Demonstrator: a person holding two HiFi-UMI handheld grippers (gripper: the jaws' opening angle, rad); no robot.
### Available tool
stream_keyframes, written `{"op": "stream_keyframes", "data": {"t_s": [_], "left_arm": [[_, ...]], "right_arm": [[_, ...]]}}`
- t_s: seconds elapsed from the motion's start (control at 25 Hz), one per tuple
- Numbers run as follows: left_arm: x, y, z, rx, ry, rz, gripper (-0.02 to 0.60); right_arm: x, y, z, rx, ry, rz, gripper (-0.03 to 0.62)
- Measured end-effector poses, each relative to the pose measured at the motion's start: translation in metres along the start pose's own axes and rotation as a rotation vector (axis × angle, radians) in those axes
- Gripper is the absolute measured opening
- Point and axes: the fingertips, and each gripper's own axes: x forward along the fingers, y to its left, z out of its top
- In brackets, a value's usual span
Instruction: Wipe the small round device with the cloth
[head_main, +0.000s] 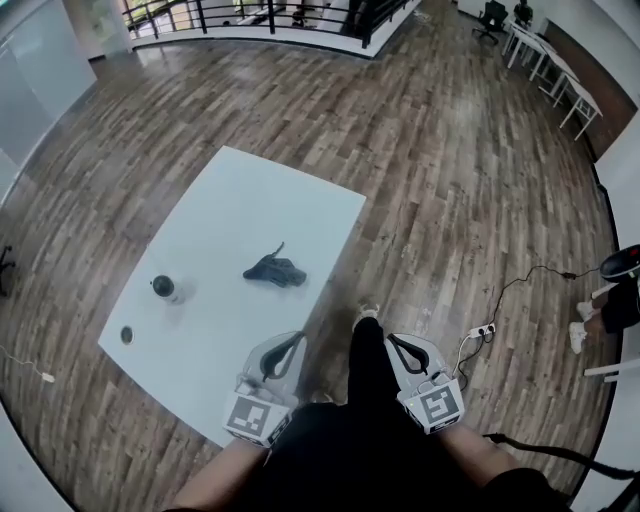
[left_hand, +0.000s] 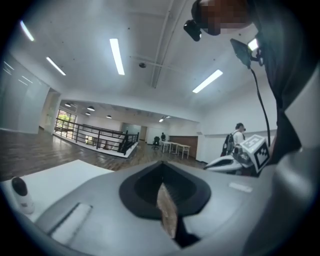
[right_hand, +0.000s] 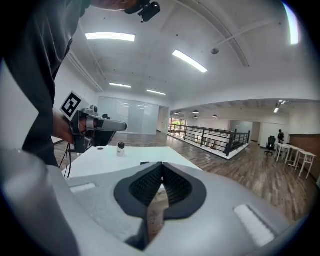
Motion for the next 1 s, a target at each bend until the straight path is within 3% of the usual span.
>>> {"op": "stream_keyframes", "data": {"t_s": [0.44, 0.72, 1.0], "left_arm": [[0.004, 0.105, -0.001, -0.047, -0.008, 0.377, 0.003], [0.03, 0.153, 0.011, -0.12, 0.002, 0.545, 0.003], [0.012, 0.183, 0.02, -0.153, -0.017, 0.77, 0.003]], "right_arm": [[0.142, -0.012, 0.025, -0.04, -0.08, 0.319, 0.002], [0.222, -0.035, 0.011, -0.014, 0.036, 0.518, 0.002], [0.272, -0.003, 0.003, -0.051, 0.088, 0.797, 0.002]]}}
